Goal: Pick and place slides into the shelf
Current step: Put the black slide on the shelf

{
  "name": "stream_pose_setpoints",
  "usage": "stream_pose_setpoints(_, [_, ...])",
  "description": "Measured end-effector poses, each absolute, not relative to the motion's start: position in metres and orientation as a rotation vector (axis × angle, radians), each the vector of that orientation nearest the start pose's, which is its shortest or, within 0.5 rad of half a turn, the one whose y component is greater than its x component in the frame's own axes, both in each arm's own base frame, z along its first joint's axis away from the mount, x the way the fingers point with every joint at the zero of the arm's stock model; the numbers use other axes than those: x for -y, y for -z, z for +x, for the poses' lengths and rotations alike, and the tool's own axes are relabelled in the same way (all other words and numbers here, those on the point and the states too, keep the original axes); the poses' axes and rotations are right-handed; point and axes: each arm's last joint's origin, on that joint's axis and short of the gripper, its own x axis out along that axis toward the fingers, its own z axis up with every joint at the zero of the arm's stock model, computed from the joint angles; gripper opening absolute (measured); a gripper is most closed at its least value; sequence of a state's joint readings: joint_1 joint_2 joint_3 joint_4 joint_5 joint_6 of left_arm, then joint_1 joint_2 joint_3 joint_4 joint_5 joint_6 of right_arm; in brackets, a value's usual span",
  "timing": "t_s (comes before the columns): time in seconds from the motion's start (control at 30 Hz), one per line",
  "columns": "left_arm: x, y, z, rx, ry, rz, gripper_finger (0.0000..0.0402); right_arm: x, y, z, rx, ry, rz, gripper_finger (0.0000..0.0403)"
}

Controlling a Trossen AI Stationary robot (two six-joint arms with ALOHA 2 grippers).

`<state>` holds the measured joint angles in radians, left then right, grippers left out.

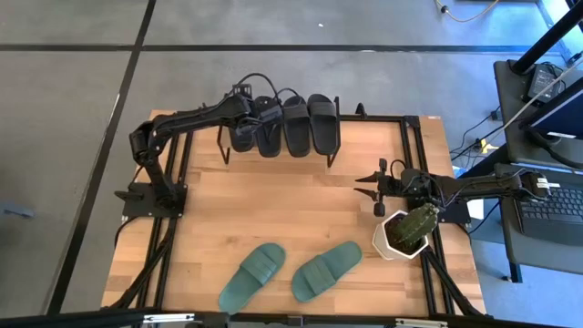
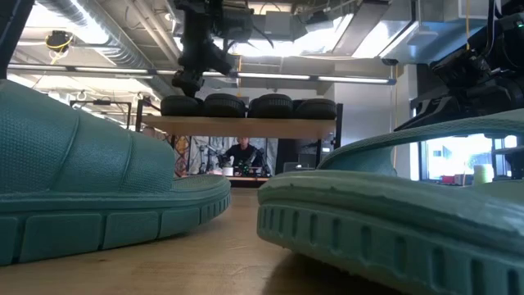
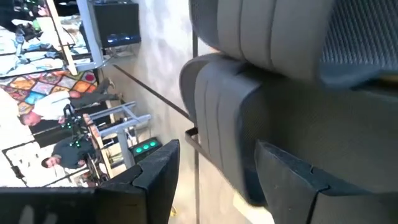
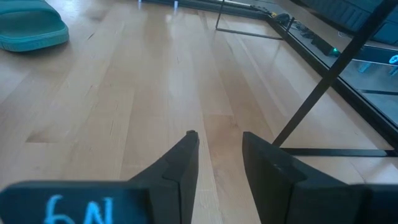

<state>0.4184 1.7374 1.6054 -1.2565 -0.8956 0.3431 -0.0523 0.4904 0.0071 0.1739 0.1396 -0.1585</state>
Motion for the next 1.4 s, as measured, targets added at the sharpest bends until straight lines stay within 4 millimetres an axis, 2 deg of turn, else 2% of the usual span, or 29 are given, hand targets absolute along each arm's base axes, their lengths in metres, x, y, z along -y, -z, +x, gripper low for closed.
stream_pose_setpoints(0.17, [-0.144,-0.323,0.286,-1.567,-0.829,0.541,0.0201,0.01,-0.138,0.123,-0.325,0.165,-0.17,0.0126])
stream_pose_setpoints(0.3, [-0.131,-0.346,0.279,-1.437,-0.749,0.367,0.02,0.01,-0.137,0.123,-0.328,0.165,-0.17,0.0126])
stream_pose_setpoints(0.4, [-0.118,-0.36,0.276,-1.317,-0.62,0.198,0.0198,0.01,-0.137,0.123,-0.33,0.165,-0.17,0.0126])
stream_pose_setpoints(0.53, [-0.101,-0.366,0.278,-1.226,-0.448,0.03,0.0197,0.01,-0.137,0.123,-0.33,0.165,-0.17,0.0126])
stream_pose_setpoints(0.63, [-0.092,-0.368,0.281,-1.202,-0.475,0.043,0.0196,0.01,-0.137,0.123,-0.333,0.165,-0.171,0.0126])
stream_pose_setpoints(0.77, [-0.09,-0.367,0.282,-1.218,-0.586,0.095,0.0196,0.01,-0.137,0.123,-0.332,0.165,-0.171,0.0126])
stream_pose_setpoints(0.93, [-0.091,-0.363,0.28,-1.242,-0.64,0.05,0.0196,0.01,-0.137,0.123,-0.331,0.165,-0.169,0.0126])
stream_pose_setpoints(1.23, [-0.102,-0.321,0.271,-1.431,-0.585,-0.029,0.0196,0.01,-0.137,0.123,-0.33,0.166,-0.16,0.0126])
stream_pose_setpoints(1.4, [-0.107,-0.308,0.268,-1.458,-0.6,-0.039,0.0196,0.011,-0.137,0.123,-0.329,0.169,-0.149,0.0126])
